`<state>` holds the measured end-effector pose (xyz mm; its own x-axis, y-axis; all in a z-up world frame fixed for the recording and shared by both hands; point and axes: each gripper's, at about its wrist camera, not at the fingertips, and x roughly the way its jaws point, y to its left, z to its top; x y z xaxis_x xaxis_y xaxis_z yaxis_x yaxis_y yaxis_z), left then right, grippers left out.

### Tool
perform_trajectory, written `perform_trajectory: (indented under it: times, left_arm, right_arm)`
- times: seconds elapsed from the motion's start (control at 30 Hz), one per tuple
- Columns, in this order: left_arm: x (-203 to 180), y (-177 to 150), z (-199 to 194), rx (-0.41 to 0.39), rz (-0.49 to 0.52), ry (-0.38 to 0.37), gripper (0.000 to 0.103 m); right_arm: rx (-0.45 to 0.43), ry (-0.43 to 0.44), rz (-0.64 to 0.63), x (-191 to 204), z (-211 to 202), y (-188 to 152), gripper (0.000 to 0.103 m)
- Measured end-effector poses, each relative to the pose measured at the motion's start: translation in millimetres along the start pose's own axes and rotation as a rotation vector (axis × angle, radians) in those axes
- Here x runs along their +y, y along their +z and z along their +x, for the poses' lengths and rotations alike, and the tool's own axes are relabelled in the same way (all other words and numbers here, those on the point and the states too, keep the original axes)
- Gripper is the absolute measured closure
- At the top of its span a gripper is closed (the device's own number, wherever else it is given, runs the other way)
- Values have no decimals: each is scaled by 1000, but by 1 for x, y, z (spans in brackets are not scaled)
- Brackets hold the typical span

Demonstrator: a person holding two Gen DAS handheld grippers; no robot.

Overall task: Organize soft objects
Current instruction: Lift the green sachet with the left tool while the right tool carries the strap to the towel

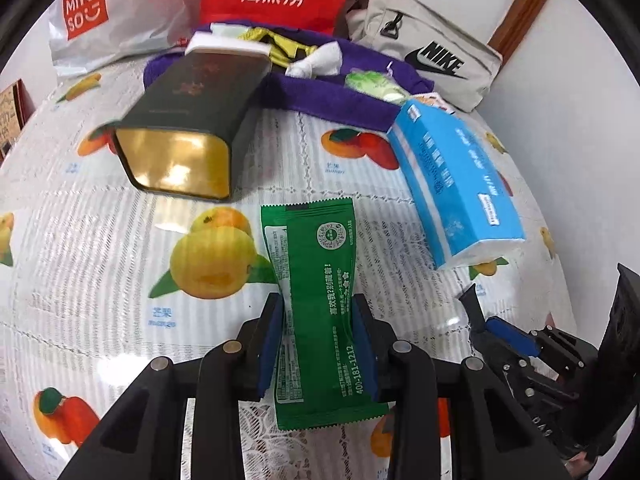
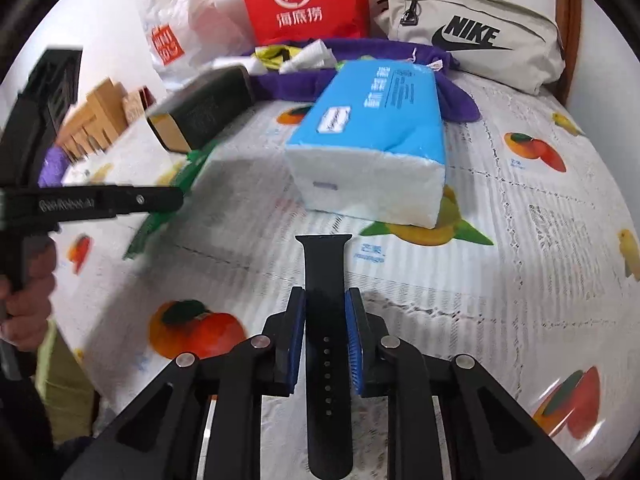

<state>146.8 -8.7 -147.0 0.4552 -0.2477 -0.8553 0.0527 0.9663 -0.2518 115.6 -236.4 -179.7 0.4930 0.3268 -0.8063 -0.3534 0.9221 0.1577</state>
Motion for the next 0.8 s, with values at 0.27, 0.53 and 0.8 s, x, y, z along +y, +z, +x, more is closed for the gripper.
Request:
perform_trajectory:
  times: [0.27,0.53,0.8]
  left_arm:
    - [-2,2,-31,-48,26,-5,70]
    - [21,7,-64,-100,-11,22,70]
    - [47,29,-81,-142,-53,66,70]
  right_arm:
    - [-44,-24,-45,23,-28,8,83]
    - [-89,-31,-64,30,-54,21,83]
    - [-130,-47,-53,20,-62,51,83]
